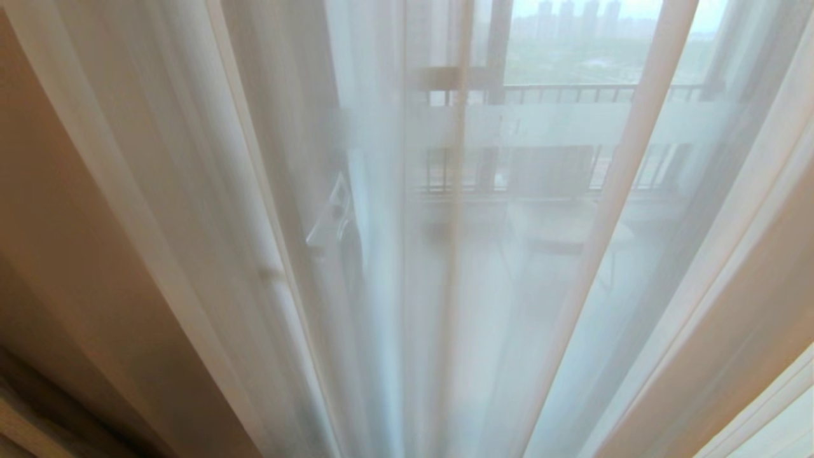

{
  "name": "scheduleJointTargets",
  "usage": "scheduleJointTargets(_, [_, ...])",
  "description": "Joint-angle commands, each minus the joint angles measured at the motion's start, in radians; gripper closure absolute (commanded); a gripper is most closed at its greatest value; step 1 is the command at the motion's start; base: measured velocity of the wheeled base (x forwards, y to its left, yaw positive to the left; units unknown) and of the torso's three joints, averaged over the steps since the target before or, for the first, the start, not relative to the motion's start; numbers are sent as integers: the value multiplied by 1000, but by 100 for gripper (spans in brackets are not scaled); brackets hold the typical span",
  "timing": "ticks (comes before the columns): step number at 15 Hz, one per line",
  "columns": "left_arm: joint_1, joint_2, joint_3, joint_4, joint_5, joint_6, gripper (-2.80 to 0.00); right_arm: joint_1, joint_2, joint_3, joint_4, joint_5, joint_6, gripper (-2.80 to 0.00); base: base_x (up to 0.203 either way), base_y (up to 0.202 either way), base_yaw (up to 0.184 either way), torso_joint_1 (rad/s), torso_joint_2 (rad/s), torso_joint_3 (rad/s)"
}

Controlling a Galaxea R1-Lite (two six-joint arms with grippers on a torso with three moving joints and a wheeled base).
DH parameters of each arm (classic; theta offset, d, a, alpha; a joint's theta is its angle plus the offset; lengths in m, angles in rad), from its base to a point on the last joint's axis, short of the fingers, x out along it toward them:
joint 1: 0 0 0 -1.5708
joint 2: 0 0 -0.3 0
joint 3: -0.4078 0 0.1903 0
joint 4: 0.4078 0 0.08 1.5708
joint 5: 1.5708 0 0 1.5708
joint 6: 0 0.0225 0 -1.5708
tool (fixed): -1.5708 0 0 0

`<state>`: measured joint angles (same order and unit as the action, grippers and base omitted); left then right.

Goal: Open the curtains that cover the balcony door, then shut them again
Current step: Close the outer curtains on both sides

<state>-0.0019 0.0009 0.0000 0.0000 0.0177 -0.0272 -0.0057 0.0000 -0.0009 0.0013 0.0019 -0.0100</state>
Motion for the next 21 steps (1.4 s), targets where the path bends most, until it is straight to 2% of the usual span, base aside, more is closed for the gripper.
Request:
scheduleJointTargets(1, [0,-1,0,0,1,0,0,0,2,-1,0,1,-1,0,0,0,0,0,0,0])
scheduleJointTargets(16, [-1,-1,-1,-5,1,-1,0,0,2,-1,-1,1,-1,0,0,0,0,0,0,0])
scheduleJointTargets(17, [0,3,-31,-9,12,-4,0,0,2,-1,0,1,-1,0,0,0,0,0,0,0])
scheduleJointTargets(18, [0,13,-86,-6,58,-15,0,0,2,0,0,0,0,0,0,0,0,0,0,0])
scheduleJointTargets(20, [0,40,-179,-5,206,-28,0,0,2,-1,0,1,-1,0,0,0,0,0,0,0])
scheduleJointTargets(21, [-1,63,-222,-5,234,-30,0,0,2,1,0,0,-1,0,0,0,0,0,0,0])
